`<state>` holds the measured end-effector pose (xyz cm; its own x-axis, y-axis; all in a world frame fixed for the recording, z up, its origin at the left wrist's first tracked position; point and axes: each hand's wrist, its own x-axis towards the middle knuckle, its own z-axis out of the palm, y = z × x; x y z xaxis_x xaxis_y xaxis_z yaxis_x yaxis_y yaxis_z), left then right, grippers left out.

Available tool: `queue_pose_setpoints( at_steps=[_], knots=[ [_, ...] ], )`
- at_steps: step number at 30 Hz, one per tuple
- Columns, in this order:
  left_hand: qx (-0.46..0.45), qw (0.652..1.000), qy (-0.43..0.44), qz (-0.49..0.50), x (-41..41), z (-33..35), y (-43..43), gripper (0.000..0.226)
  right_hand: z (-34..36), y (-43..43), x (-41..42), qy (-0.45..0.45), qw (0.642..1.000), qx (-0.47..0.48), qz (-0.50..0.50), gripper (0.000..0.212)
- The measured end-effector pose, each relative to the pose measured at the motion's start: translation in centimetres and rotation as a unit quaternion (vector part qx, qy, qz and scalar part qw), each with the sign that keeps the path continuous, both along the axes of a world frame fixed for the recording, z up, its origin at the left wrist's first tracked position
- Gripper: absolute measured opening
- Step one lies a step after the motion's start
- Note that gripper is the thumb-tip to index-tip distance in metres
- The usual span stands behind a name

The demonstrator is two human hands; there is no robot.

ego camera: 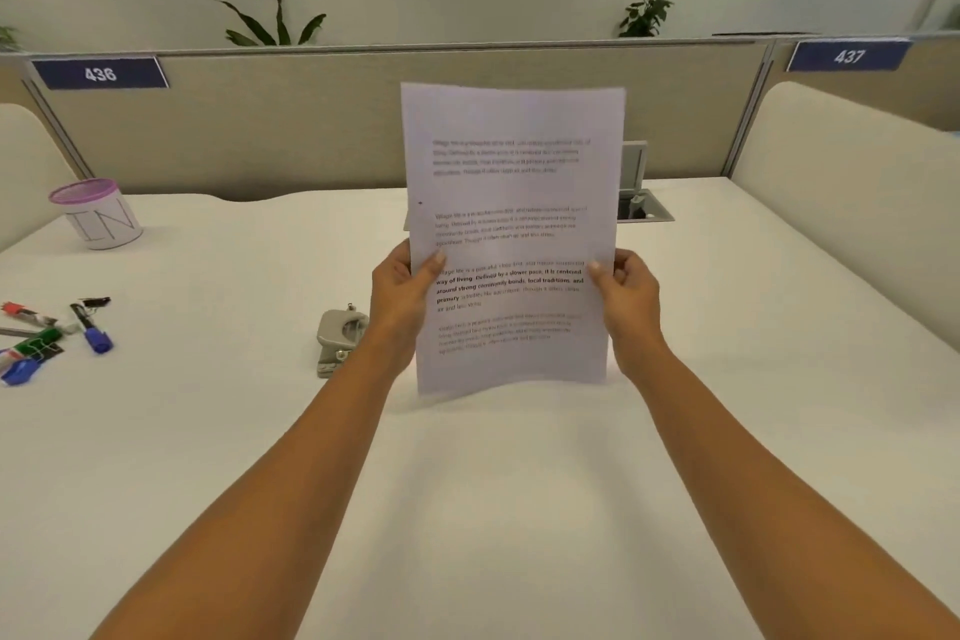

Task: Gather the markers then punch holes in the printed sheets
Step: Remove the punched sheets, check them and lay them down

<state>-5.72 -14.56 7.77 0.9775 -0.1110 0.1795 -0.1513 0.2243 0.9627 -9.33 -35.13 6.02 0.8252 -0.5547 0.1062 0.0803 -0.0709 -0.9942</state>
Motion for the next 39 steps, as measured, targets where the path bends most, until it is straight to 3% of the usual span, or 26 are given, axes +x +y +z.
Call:
queue_pose_setpoints(
  at_steps=[6, 11, 19, 25, 29, 31, 33, 35, 39],
  knots=[
    [-0.007, 0.999, -0.052, 0.006, 0.1, 1.4, 0.3, 0.011, 1.3, 0.7, -0.9, -0.084, 0.996, 0.003, 0.014, 0.010],
    [0.031, 1.000, -0.002, -0.001, -0.6, -0.3, 0.1, 0.010, -0.5, 1.3, -1.4, -0.034, 0.999, -0.009, 0.028, 0.027],
    [0.036, 0.999, 0.001, 0.013, -0.6, -0.1, -0.4, 0.008, -0.5, 0.9, -1.4, -0.005, 0.999, -0.028, 0.024, 0.029],
    [-0.044, 0.997, 0.029, 0.051, -0.4, -0.3, -0.2, 0.014, -3.7, -0.5, -2.3, 0.100, 0.993, -0.055, -0.004, 0.047],
    [-0.125, 0.991, 0.035, 0.044, -0.5, 0.1, -0.6, 0.014, -4.5, -0.4, -2.2, 0.132, 0.989, 0.065, 0.019, 0.065],
    [-0.170, 0.984, 0.044, 0.033, -0.7, 0.0, -1.0, 0.015, -4.3, 0.0, -2.3, 0.112, 0.976, 0.170, 0.079, 0.058],
    [-0.208, 0.977, 0.052, 0.011, -0.9, -0.2, -1.4, 0.015, -3.8, 0.5, -2.2, 0.077, 0.960, 0.230, 0.142, 0.031],
    [-0.227, 0.972, 0.057, -0.005, -1.0, -0.6, -1.4, 0.017, -3.5, 1.2, -1.9, 0.022, 0.959, 0.234, 0.157, 0.013],
    [-0.205, 0.977, 0.056, 0.028, -0.5, -0.5, -0.2, 0.023, -2.7, 0.4, -1.5, -0.046, 0.980, 0.175, 0.079, 0.016]
  ],
)
